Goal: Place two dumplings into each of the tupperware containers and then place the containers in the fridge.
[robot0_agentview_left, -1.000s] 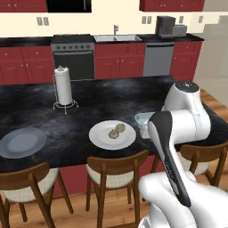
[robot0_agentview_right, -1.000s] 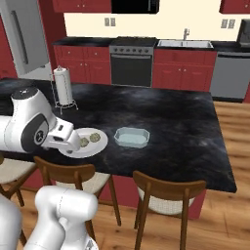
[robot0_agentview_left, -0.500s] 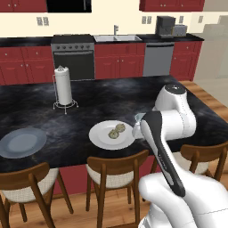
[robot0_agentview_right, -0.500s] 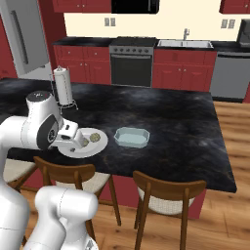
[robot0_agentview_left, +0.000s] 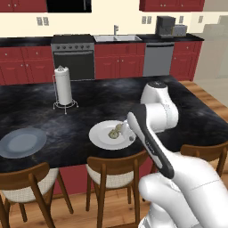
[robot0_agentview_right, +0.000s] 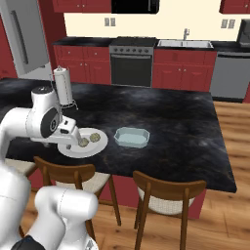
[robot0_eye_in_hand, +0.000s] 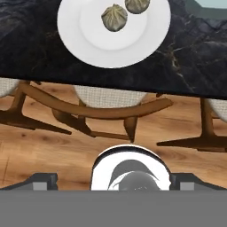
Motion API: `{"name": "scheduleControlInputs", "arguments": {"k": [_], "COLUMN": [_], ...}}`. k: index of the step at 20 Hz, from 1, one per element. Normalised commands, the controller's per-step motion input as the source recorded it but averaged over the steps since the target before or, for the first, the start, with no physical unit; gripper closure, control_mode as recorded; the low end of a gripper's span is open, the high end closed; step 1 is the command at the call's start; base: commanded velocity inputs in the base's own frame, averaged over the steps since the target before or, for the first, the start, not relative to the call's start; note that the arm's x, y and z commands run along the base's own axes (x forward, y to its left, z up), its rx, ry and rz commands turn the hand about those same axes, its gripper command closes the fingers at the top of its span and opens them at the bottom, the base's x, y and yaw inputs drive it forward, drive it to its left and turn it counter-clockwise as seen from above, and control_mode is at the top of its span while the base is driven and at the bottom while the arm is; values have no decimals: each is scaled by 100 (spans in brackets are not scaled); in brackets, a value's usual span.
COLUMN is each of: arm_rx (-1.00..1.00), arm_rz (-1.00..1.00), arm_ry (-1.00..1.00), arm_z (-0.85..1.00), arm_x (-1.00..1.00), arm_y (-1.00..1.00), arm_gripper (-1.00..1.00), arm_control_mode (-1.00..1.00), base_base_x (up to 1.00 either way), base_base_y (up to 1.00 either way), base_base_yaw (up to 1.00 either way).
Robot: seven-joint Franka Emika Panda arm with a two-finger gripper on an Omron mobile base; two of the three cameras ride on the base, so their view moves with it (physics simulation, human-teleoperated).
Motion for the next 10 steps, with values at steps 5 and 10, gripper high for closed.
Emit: {"name": "scheduleControlInputs", "arguments": {"k": [5,10], "arm_rx": [0,0], "arm_rz": [4,2], "arm_ry": [8,2], "arm_z": [-6,-23], "arm_x": [49,54], "arm_y": [0,2], "arm_gripper": [-100,-100], "arm_control_mode": [-100,-100], "base_base_x": [0,0], "base_base_y": [0,0], "base_base_yaw": [0,0]}}
